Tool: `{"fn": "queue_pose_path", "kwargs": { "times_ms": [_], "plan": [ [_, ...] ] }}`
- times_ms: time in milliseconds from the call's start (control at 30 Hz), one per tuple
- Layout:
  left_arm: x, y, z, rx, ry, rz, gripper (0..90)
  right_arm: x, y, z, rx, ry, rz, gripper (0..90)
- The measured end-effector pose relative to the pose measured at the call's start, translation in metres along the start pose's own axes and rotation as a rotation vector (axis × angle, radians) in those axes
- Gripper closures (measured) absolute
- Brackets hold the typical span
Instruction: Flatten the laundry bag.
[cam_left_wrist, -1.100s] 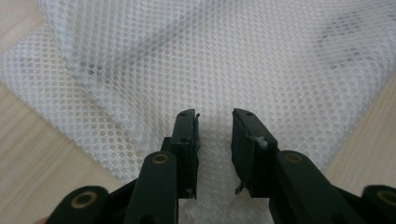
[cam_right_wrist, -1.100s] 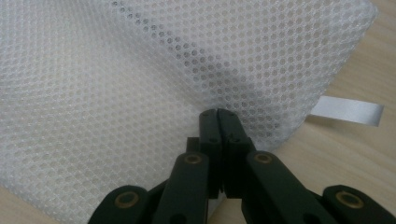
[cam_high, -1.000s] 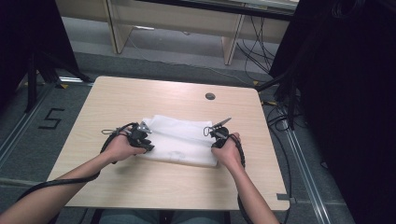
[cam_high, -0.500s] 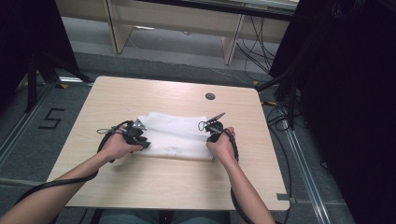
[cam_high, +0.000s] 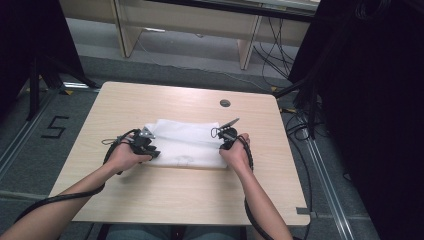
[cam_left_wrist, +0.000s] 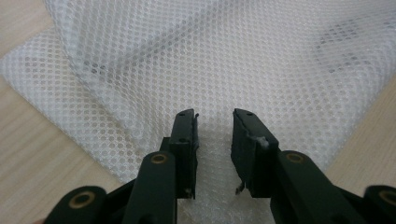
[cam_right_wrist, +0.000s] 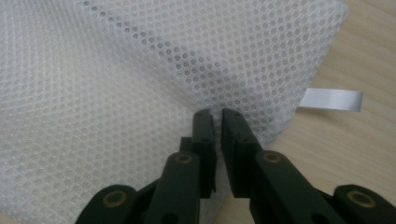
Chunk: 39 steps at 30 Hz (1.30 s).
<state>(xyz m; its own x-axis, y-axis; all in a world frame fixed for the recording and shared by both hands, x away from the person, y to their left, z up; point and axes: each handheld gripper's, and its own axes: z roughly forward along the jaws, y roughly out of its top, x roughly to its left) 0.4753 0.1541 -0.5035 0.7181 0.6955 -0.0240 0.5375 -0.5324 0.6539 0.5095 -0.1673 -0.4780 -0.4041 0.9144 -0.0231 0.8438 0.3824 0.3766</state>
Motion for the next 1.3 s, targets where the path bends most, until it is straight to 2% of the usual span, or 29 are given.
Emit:
{"fn": "queue_pose_path", "kwargs": {
  "times_ms": [67,100,133,167,200,233,267,300,367,400,433,467,500,533,600,667,700,733,833,900,1000,1033,1067,1100,1167,1200,1300],
  "plan": [
    [0.001,0.0,-0.001,-0.022,-0.011,-0.026,63.3,-0.003,0.0,-0.001,-0.033,0.01,-0.018,79.7],
    [0.001,0.0,-0.002,-0.038,-0.018,-0.042,61.8,-0.001,0.002,-0.005,-0.036,0.024,0.025,78.8],
    [0.002,0.002,-0.004,-0.062,-0.011,-0.045,59.5,-0.003,0.003,-0.01,-0.066,0.042,0.032,76.4],
    [0.002,0.002,-0.004,-0.062,-0.011,-0.045,58.6,-0.003,0.003,-0.01,-0.066,0.042,0.032,76.4],
    [0.003,0.003,-0.006,-0.085,0.003,-0.044,58.6,-0.005,0.004,-0.012,-0.092,0.037,0.009,75.0],
    [0.003,0.004,-0.008,-0.096,0.004,-0.044,57.3,-0.005,0.005,-0.015,-0.091,0.046,0.034,73.8],
    [0.003,0.006,-0.011,-0.109,0.013,-0.037,56.2,-0.007,0.006,-0.016,-0.118,0.049,0.015,72.7],
    [0.001,0.007,-0.012,-0.123,0.009,-0.047,56.0,-0.007,0.008,-0.018,-0.13,0.037,0.025,70.9],
    [-0.004,0.008,-0.016,-0.133,-0.004,-0.025,56.2,-0.008,0.011,-0.021,-0.151,0.041,0.032,66.8],
    [-0.008,0.009,-0.016,-0.136,-0.021,-0.015,56.7,-0.014,0.015,-0.023,-0.175,0.022,0.008,62.8],
    [-0.012,0.009,-0.016,-0.138,-0.036,-0.006,56.7,-0.014,0.015,-0.023,-0.175,0.022,0.008,62.8],
    [-0.018,0.009,-0.014,-0.13,-0.053,0.008,57.0,-0.014,0.017,-0.024,-0.172,0.02,0.032,60.9],
    [-0.021,0.01,-0.013,-0.117,-0.061,0.03,57.1,-0.018,0.021,-0.023,-0.193,0.011,0.021,58.3],
    [-0.027,0.01,-0.009,-0.107,-0.083,0.039,57.0,-0.021,0.026,-0.022,-0.2,0.015,0.029,55.0],
    [-0.03,0.01,-0.005,-0.092,-0.086,0.062,57.0,-0.025,0.031,-0.021,-0.212,-0.002,0.022,51.4],
    [-0.031,0.009,-0.004,-0.093,-0.093,0.061,57.0,-0.028,0.034,-0.02,-0.216,-0.006,0.023,49.9],
    [-0.032,0.009,-0.002,-0.091,-0.085,0.063,57.1,-0.03,0.035,-0.019,-0.217,-0.004,0.034,48.7],
    [-0.032,0.009,-0.001,-0.09,-0.096,0.071,57.0,-0.034,0.038,-0.015,-0.214,-0.004,0.05,45.6],
    [-0.033,0.008,0.001,-0.09,-0.103,0.064,56.2,-0.036,0.04,-0.01,-0.211,-0.01,0.065,42.2],
    [-0.033,0.007,0.003,-0.081,-0.105,0.066,55.5,-0.037,0.043,-0.002,-0.201,-0.001,0.069,39.5],
    [-0.031,0.006,0.005,-0.081,-0.116,0.061,55.5,-0.037,0.044,0.003,-0.193,-0.013,0.053,39.0],
    [-0.032,0.005,0.006,-0.08,-0.115,0.038,55.5,-0.036,0.044,0.005,-0.18,-0.009,0.05,38.5],
    [-0.031,0.005,0.007,-0.078,-0.123,0.041,55.6,-0.033,0.043,0.008,-0.156,0.0,0.093,37.7],
    [-0.032,0.004,0.008,-0.076,-0.116,0.04,55.6,-0.036,0.043,0.012,-0.163,-0.006,0.067,37.4],
    [-0.032,0.004,0.008,-0.069,-0.118,0.055,55.6,-0.035,0.041,0.017,-0.156,-0.007,0.081,37.0],
    [-0.032,0.004,0.009,-0.07,-0.118,0.055,55.6,-0.037,0.04,0.019,-0.149,-0.012,0.054,37.0],
    [-0.032,0.005,0.009,-0.067,-0.117,0.054,55.9,-0.035,0.039,0.023,-0.147,-0.008,0.059,39.2]
  ]
}}
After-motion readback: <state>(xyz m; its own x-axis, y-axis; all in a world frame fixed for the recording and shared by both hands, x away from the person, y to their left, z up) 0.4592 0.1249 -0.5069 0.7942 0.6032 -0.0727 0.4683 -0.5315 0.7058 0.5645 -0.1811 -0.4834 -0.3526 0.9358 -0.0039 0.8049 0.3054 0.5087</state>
